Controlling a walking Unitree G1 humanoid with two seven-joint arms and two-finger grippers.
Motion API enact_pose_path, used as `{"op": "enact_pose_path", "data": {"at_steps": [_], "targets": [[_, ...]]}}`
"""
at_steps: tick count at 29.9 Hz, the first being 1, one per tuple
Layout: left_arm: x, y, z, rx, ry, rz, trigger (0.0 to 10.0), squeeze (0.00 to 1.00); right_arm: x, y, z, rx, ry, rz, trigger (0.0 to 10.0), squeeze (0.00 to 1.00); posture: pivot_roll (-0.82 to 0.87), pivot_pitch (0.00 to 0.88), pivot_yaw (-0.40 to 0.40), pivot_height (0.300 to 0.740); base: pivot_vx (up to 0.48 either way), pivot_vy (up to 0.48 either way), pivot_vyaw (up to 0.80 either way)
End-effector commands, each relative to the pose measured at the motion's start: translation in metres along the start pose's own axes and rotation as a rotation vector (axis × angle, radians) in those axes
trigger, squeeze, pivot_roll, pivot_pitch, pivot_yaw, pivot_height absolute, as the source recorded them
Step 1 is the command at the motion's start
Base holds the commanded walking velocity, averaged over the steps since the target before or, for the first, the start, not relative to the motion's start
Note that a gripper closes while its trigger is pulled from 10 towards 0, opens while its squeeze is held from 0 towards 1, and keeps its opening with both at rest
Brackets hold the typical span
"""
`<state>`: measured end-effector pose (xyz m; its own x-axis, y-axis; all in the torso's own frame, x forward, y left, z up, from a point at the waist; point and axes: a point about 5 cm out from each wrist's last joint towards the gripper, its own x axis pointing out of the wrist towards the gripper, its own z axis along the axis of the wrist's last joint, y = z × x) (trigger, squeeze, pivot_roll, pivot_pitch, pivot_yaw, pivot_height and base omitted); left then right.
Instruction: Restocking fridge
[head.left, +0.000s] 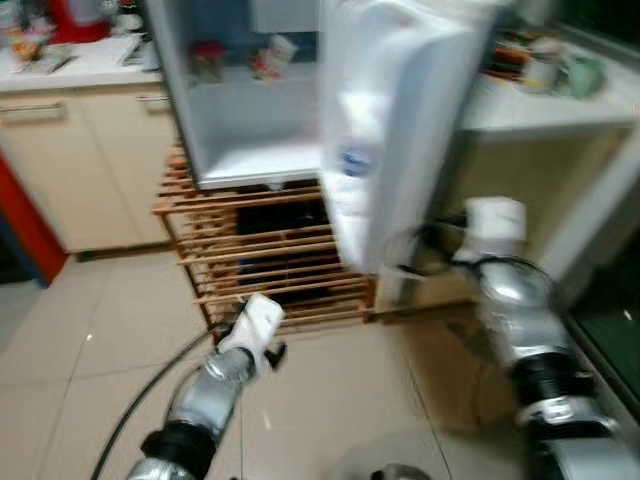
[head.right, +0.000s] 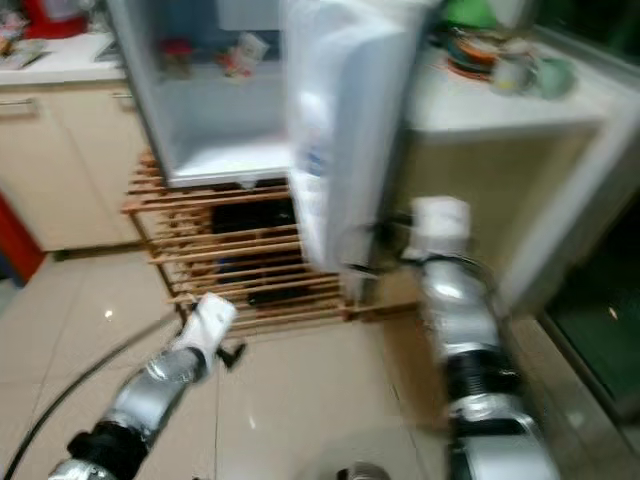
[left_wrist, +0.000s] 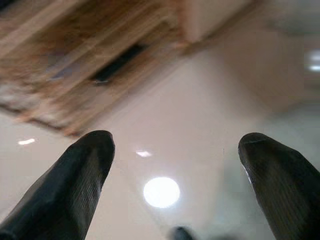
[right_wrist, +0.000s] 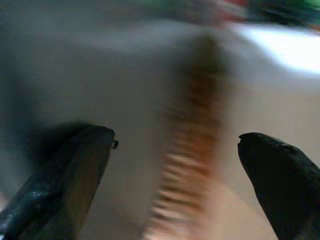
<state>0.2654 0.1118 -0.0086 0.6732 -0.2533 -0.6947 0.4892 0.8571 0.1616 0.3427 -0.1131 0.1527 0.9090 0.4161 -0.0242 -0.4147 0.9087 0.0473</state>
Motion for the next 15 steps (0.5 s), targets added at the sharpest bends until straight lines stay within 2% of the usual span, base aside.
{"op": "enact_pose_path", "data": {"at_steps": [1, 2, 3, 5, 6, 8, 9, 10, 11, 12, 13, 15], "targets": [[-0.002, 0.005, -0.018, 0.011, 0.075, -0.031, 10.0, 0.0, -0.004, 0.028, 0.031, 0.053, -0.083, 0.211, 10.0, 0.0, -0.06, 0.0, -0.014, 0.74, 0.0, 0.0, 0.0], [-0.002, 0.005, -0.018, 0.011, 0.075, -0.031, 10.0, 0.0, -0.004, 0.028, 0.031, 0.053, -0.083, 0.211, 10.0, 0.0, -0.06, 0.0, -0.014, 0.74, 0.0, 0.0, 0.0], [-0.002, 0.004, -0.025, 0.019, 0.102, -0.046, 10.0, 0.0, -0.01, 0.037, 0.037, 0.082, -0.089, 0.302, 10.0, 0.0, -0.06, 0.0, -0.014, 0.74, 0.0, 0.0, 0.0], [-0.002, 0.004, -0.025, 0.019, 0.102, -0.046, 10.0, 0.0, -0.01, 0.037, 0.037, 0.082, -0.089, 0.302, 10.0, 0.0, -0.06, 0.0, -0.014, 0.74, 0.0, 0.0, 0.0], [-0.001, 0.003, -0.033, 0.026, 0.119, -0.044, 10.0, 0.0, -0.02, 0.038, 0.039, 0.127, -0.072, 0.388, 10.0, 0.0, -0.06, 0.0, -0.016, 0.74, 0.0, 0.0, 0.0], [0.002, 0.002, -0.017, -0.027, 0.022, 0.003, 10.0, 0.0, -0.018, 0.016, 0.027, 0.111, -0.022, 0.253, 10.0, 0.0, -0.06, 0.0, -0.016, 0.74, 0.0, 0.0, 0.0], [0.002, 0.004, -0.001, -0.062, -0.072, 0.038, 10.0, 0.0, -0.016, 0.0, 0.02, 0.073, -0.007, 0.122, 10.0, 0.0, -0.05, 0.0, -0.017, 0.74, 0.0, 0.0, 0.0], [0.002, 0.006, 0.01, -0.085, -0.134, 0.06, 10.0, 0.0, -0.016, -0.01, 0.016, 0.047, 0.005, 0.043, 10.0, 0.0, -0.05, 0.0, -0.017, 0.74, 0.0, 0.0, 0.0], [-0.001, 0.01, 0.025, -0.109, -0.221, 0.086, 10.0, 0.0, -0.016, -0.021, 0.011, -0.015, 0.024, -0.053, 10.0, 0.0, -0.05, 0.0, -0.019, 0.74, 0.0, 0.0, 0.0], [-0.001, 0.01, 0.025, -0.109, -0.221, 0.086, 10.0, 0.0, -0.016, -0.021, 0.011, -0.015, 0.024, -0.053, 10.0, 0.0, -0.05, 0.0, -0.019, 0.74, 0.0, 0.0, 0.0], [-0.007, 0.018, 0.045, -0.134, -0.336, 0.128, 10.0, 0.0, -0.019, -0.036, 0.004, -0.064, 0.044, -0.173, 10.0, 0.0, -0.05, 0.0, -0.023, 0.74, 0.0, 0.0, 0.0], [-0.026, 0.034, 0.082, -0.171, -0.538, 0.197, 10.0, 0.0, -0.029, -0.056, -0.009, -0.076, 0.06, -0.342, 10.0, 0.0, -0.04, 0.0, -0.03, 0.74, 0.0, 0.0, 0.0]]}}
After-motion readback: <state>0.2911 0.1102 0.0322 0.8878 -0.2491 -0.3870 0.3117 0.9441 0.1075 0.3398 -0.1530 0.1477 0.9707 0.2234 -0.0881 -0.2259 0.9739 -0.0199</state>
